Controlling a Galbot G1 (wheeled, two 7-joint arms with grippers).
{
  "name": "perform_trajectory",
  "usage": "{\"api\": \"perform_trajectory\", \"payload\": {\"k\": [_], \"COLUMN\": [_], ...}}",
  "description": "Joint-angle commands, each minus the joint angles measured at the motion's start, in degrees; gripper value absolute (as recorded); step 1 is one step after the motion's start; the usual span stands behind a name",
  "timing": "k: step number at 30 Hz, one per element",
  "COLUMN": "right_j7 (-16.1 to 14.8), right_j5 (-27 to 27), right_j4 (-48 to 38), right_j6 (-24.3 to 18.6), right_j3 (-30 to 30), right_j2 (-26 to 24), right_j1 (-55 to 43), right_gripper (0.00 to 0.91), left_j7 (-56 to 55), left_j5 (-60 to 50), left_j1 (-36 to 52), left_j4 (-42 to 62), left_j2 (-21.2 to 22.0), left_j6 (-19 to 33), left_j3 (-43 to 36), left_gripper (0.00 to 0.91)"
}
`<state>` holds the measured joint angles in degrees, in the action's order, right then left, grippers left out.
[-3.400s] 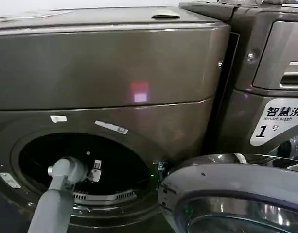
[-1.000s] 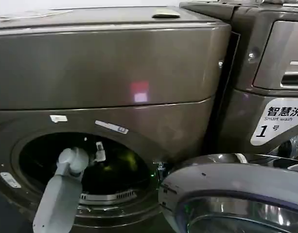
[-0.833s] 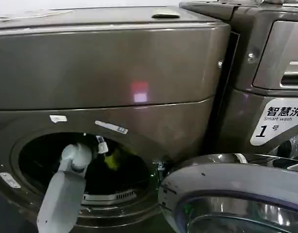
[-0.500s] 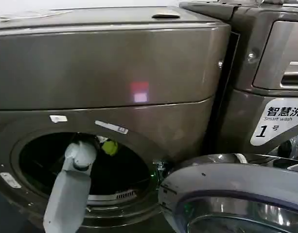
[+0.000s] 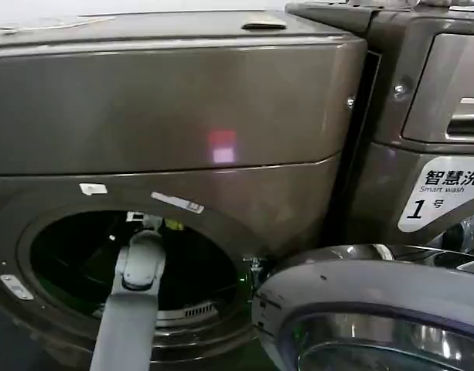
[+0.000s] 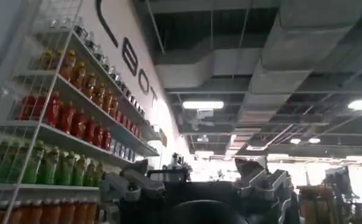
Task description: Grasp the clothes from the dryer.
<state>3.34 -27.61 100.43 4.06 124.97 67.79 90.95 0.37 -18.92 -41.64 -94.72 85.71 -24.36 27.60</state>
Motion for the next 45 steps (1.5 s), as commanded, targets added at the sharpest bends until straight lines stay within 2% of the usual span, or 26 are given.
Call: {"api": "perform_trajectory", "payload": {"k": [1, 4, 24, 32, 45], "right_j7": [-1.01, -0.33, -0.53, 0.20, 0.77], "right_j5": [-0.72, -2.50, -1.20, -1.53, -1.74], "right_j4": [1.59, 1.13, 0.54, 1.45, 1.51], "right_j6": [2.53, 0.11, -0.63, 1.50, 2.46], "right_j3": [1.14, 0.80, 1.35, 1.63, 2.18], "right_j2": [0.57, 0.40, 0.62, 0.61, 0.42], "right_j1": [0.42, 0.50, 0.90, 0.54, 0.34], "right_gripper": [0.907, 0.907, 0.907, 0.907, 0.907], "left_j7": [-13.73, -13.70, -11.66, -10.06, -8.95], "left_j5": [10.37, 10.98, 12.29, 12.17, 12.13], "left_j1": [-6.47, -7.16, -7.80, -8.21, -8.43], "left_j4": [-5.04, -5.80, -6.77, -6.82, -6.94], "left_j2": [3.18, 2.84, 1.91, 1.48, 1.24], "left_j6": [0.17, 0.09, -0.55, -1.35, -1.82], "left_j3": [1.06, 1.15, 1.20, 1.26, 1.15], "left_gripper": [0.000, 0.000, 0.000, 0.000, 0.000]}}
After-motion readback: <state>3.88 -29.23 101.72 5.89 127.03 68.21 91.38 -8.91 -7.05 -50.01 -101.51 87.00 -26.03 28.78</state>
